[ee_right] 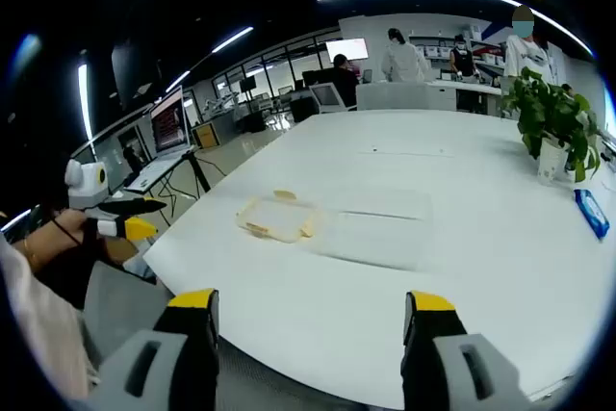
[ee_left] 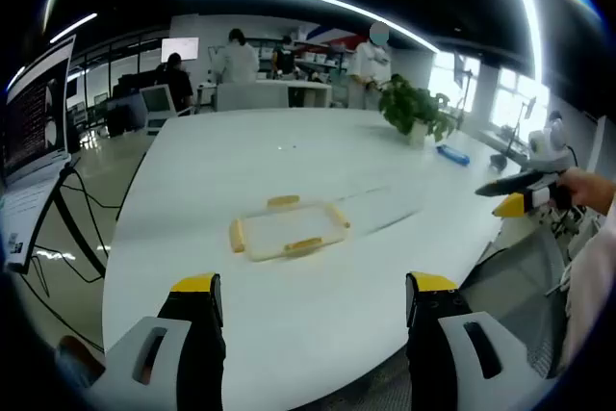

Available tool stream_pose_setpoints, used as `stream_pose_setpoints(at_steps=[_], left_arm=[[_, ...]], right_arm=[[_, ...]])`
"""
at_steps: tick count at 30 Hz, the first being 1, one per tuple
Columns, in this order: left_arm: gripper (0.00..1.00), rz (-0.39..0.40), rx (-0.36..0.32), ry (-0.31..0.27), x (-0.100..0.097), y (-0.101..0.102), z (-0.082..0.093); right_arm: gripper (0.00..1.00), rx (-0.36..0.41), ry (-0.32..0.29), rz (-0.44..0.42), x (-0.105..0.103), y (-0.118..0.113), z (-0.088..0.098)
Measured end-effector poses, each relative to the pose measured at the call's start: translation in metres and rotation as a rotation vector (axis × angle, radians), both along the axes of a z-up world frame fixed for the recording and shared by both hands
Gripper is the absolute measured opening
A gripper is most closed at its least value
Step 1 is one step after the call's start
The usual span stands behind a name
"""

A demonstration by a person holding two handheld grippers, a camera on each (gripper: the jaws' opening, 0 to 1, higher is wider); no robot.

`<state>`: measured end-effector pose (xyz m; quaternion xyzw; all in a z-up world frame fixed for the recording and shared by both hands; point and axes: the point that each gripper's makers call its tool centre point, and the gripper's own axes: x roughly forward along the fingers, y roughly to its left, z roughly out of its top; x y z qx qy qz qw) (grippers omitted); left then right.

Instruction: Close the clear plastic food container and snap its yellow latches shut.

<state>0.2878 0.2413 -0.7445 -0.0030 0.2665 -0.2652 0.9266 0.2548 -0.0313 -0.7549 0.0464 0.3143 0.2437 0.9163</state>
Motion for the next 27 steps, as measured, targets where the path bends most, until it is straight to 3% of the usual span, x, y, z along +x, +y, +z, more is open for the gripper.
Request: stream_pose_setpoints(at_steps=[15, 27], left_arm=[[0.77, -0.013, 0.004, 0.003, 0.002, -0.003, -0.001], [0.76, -0.03, 0.009, 0.03, 0.004, -0.006, -0.012]], right_arm=[[0.79, -0.003, 0.013, 0.011, -0.003, 0.001, -0.003], [0.78, -0.019, 0.035, 0.035, -0.005, 0.003, -0.009]])
